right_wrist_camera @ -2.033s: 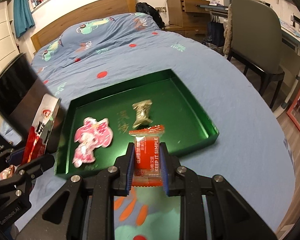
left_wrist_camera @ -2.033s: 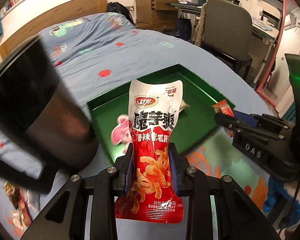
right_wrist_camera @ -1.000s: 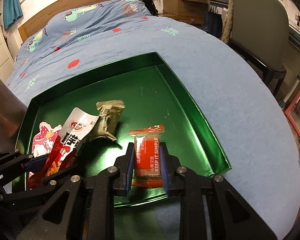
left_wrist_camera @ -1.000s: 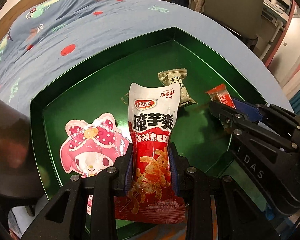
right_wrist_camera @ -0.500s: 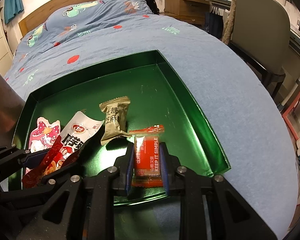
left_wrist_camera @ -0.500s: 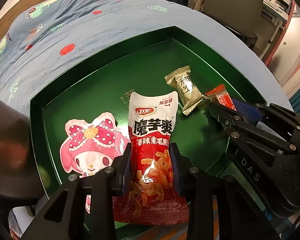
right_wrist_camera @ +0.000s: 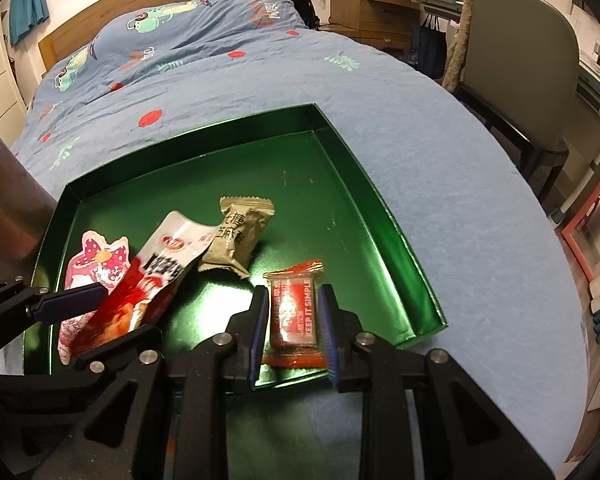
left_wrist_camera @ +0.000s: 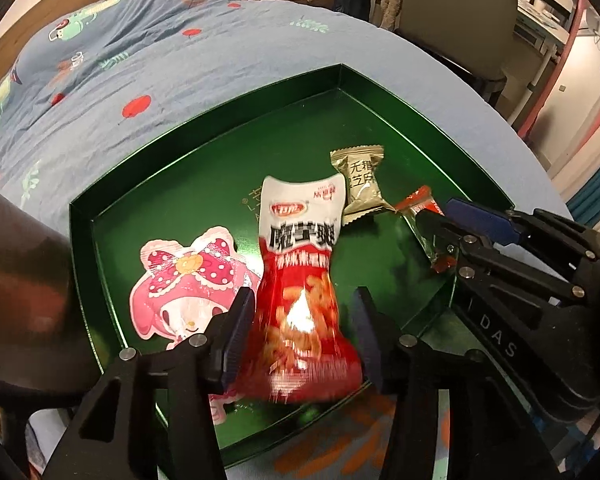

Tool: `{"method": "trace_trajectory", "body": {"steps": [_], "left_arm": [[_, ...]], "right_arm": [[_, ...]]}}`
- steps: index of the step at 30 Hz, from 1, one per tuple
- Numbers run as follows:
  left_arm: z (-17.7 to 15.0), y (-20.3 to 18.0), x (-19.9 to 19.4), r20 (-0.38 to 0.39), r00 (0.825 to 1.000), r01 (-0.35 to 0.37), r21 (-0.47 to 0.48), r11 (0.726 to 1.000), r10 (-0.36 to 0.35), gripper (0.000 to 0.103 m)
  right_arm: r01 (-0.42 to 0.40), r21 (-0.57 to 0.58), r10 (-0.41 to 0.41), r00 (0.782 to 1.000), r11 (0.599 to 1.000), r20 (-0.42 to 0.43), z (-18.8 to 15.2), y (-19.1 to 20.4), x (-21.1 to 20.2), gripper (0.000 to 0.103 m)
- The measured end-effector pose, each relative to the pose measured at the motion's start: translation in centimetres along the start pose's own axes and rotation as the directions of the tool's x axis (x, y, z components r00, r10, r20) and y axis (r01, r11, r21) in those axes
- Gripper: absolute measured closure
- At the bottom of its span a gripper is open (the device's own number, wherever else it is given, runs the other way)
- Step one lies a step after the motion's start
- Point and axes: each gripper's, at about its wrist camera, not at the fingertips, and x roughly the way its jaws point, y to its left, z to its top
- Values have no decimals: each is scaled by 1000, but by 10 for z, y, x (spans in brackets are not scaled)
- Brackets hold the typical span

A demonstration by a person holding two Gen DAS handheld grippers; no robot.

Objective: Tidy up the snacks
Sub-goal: 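Lower the red strip bag and red candy into the tray with both tools, then move both open tools back over the remaining snacks beside the kettle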

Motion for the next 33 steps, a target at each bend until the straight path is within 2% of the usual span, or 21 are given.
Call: {"method": "trace_trajectory", "body": {"steps": [2,4,17,19,21,28,33], "left_arm": [[-2,0,-3,0,1000,6,0,1000,-6,58],[-3,-1,-7,3,1000,4,4,1000,-4,58],[-20,3,-49,34,999,35,-6,999,-35,55],[-28,3,-60,41,998,44,-3,999,-44,54],[-37,5,-70,48,998,48,-4,999,-48,54],[-75,11,-106,47,999,25,23,999,-26,53],[-98,19,-129,50,998,26,-7,1000,-26,53]], "right_arm": [[-1,-4,1,1000,1000,3,0,0,-5,103],[-1,-3,1,1000,1000,7,1,1,-9,88],[5,5,-6,999,1000,45,1,1,-54,86],[1,10,-2,999,1000,51,0,1,-62,76],[-5,13,4,998,1000,57,-5,3,-73,72],[-24,9,23,997,1000,73,-25,15,-112,71],[-36,-1,36,996,999,79,-39,26,-135,71]]}}
